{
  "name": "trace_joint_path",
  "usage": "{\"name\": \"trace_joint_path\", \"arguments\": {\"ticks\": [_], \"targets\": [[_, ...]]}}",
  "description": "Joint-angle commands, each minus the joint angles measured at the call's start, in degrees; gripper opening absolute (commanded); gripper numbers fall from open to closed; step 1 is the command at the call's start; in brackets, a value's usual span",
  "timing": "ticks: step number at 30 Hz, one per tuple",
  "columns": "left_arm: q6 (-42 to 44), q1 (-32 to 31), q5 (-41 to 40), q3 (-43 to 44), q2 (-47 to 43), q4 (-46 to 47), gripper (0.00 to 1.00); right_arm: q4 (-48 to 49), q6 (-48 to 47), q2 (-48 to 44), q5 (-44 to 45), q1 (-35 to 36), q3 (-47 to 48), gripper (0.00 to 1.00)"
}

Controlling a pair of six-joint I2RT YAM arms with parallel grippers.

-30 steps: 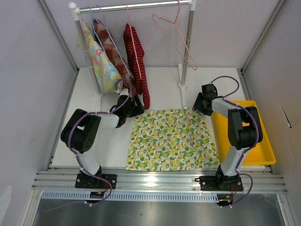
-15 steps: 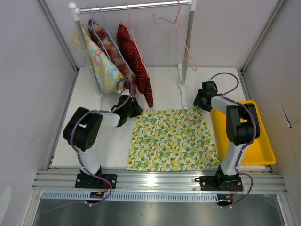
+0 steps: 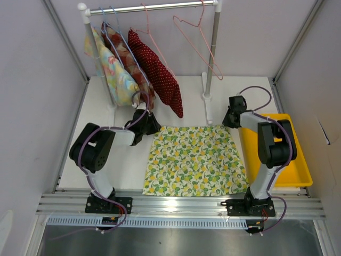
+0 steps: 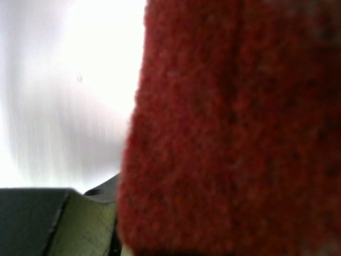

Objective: Place the skirt on the hanger

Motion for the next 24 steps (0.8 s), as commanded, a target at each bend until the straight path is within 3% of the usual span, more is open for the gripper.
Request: {"name": "trace_joint_path", "arguments": {"ticks": [1, 9, 13, 15, 17, 19, 22, 24], "targets": [[1.2, -0.2, 1.9, -2.3, -3.7, -1.0, 0.0, -4.2, 1.1, -3.6, 1.1, 0.2, -3.2, 0.0], [0.4, -2.1, 0.6, -8.3, -15.4, -1.4, 0.0, -6.7, 2.8, -15.5, 0.8, 0.8, -7.6, 0.0], [1.4, -2.3, 0.1, -8.5, -16.2, -2.4, 0.0, -8.0, 2.7, -19.5, 0.5, 1.0, -8.3, 0.0], [3.8, -2.4, -0.1, -5.2, -12.5, -3.8, 0.08, -8.4, 2.3, -18.9, 0.5, 1.0, -7.5, 0.0], [5.2, -2.3, 1.7, -2.4, -9.3, -5.2, 0.24, -8.4, 2.0, -18.2, 0.0, 1.0, -7.1, 0.0], [7.2, -2.3, 2.5, 0.5, -4.7, -6.5, 0.3, -8.2, 1.9, -17.4, -0.4, 1.1, -6.9, 0.0], [7.9, -2.2, 1.6, 3.2, -0.3, -8.7, 0.51, -8.0, 1.8, -16.4, -1.1, 1.0, -6.5, 0.0], [8.3, -2.2, 1.5, 4.2, 1.2, -8.5, 0.56, -8.1, 1.6, -16.2, -1.3, 1.2, -6.0, 0.0]]}}
